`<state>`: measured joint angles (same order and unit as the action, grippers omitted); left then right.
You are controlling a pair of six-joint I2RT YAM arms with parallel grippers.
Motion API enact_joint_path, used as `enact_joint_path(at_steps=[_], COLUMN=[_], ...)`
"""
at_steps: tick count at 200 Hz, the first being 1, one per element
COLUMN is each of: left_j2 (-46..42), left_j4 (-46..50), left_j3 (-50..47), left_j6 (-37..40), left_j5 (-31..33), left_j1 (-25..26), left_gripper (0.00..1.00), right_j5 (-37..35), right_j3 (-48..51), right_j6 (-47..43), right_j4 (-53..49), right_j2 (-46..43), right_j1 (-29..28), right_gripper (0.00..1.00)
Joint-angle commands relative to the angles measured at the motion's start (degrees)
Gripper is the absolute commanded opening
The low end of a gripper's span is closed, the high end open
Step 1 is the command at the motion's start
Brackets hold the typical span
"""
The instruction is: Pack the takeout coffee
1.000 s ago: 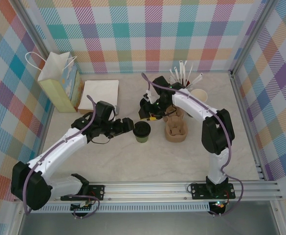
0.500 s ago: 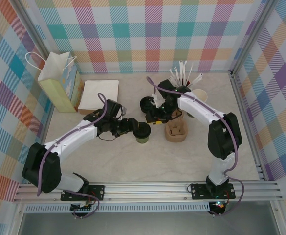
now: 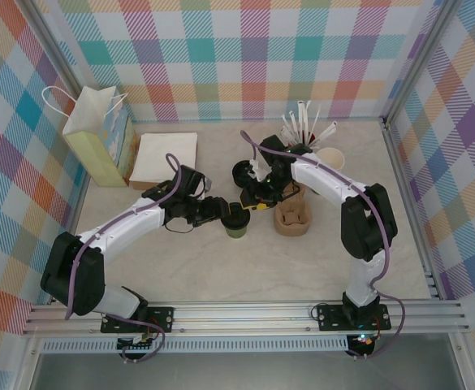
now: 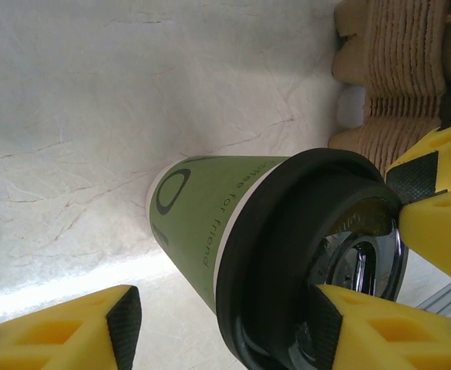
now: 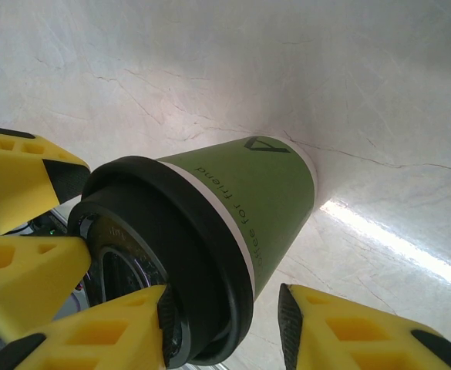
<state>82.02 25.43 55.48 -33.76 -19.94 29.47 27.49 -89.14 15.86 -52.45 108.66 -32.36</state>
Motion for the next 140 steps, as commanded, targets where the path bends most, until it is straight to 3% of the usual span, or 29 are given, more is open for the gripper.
enact_joint_path(at_steps=[1,48,99,122,140], left_j2=[0.76,0.01,-1.75,-2.34,-2.77], left_j4=[1.12,0.99,0.39,-0.11,-0.20], left_j3=[-2.53,-6.90,-10.49,-9.14,-6.16], left_j6=[1.12,1.06,0.24,0.13,0.27], left_j5=[1.48,2.19,3.09,1.66,0.26], left_j1=[-0.49,-0.52,-0.54,-0.53,-0.55], left_gripper=[0.58,0.51,0.50,0.51,0.57], right_j5=[-1.36,-5.60,-9.67,-9.91,-10.36], right_j3=[-0.33,0.52,1.86,-0.06,-2.76], right_j6=[-0.20,-0.68,-0.61,-0.77,-0.61], right_j4=[-3.58,-7.67,-10.63,-9.78,-8.32], right_j2=[2.14,4.12,5.24,3.69,1.75], right_j1=[-0.59,-0.69,-0.64,-0.69,-0.80], right_gripper=[0.41,0.38,0.37,0.37,0.43])
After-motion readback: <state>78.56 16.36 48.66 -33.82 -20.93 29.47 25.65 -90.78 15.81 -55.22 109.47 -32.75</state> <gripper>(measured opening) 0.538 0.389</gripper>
